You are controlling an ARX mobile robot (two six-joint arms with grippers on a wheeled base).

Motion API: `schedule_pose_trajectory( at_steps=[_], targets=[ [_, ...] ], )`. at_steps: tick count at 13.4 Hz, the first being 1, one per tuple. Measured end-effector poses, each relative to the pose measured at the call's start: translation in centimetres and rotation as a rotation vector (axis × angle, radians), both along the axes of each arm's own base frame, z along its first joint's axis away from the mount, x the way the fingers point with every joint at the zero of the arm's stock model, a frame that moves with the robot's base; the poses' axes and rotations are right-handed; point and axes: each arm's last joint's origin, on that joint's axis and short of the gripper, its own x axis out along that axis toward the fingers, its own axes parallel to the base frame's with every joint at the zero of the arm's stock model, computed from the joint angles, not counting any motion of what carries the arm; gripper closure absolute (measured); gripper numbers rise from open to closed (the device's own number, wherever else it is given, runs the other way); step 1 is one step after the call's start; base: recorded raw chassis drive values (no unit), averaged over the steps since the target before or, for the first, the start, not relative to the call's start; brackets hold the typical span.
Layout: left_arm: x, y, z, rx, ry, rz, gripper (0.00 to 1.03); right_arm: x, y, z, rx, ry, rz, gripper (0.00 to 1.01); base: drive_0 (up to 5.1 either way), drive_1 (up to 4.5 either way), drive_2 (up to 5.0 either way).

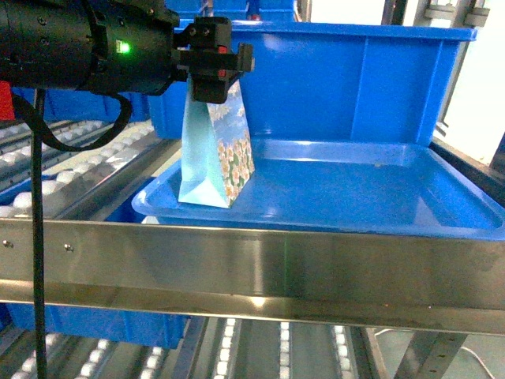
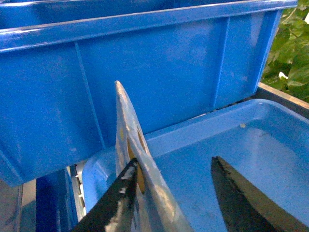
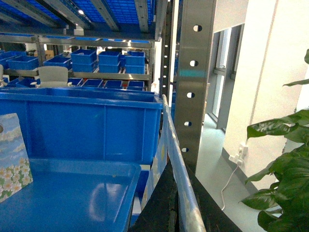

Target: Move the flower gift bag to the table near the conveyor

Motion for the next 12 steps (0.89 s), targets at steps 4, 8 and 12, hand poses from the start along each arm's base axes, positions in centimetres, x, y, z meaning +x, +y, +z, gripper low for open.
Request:
schedule_pose_trajectory(
  at_steps=[4, 8, 12],
  targets=[
    [-0.2, 0.2, -0.4, 0.009, 0.004, 0.031, 1.02, 0.0, 0.0, 0.0, 0.000, 0.000, 0.000, 0.99, 0.0, 0.00, 0.0],
    [-2.8, 0.8, 1.2, -0.006, -0.075, 0.062, 1.01, 0.0, 0.0, 0.0, 0.000, 0.000, 0.000, 0.99, 0.0, 0.00, 0.0],
    [-6.0, 2.7, 3.9, -0.042, -0.235, 0.135, 1.01, 0.0, 0.0, 0.0, 0.000, 0.000, 0.000, 0.99, 0.0, 0.00, 0.0]
  ],
)
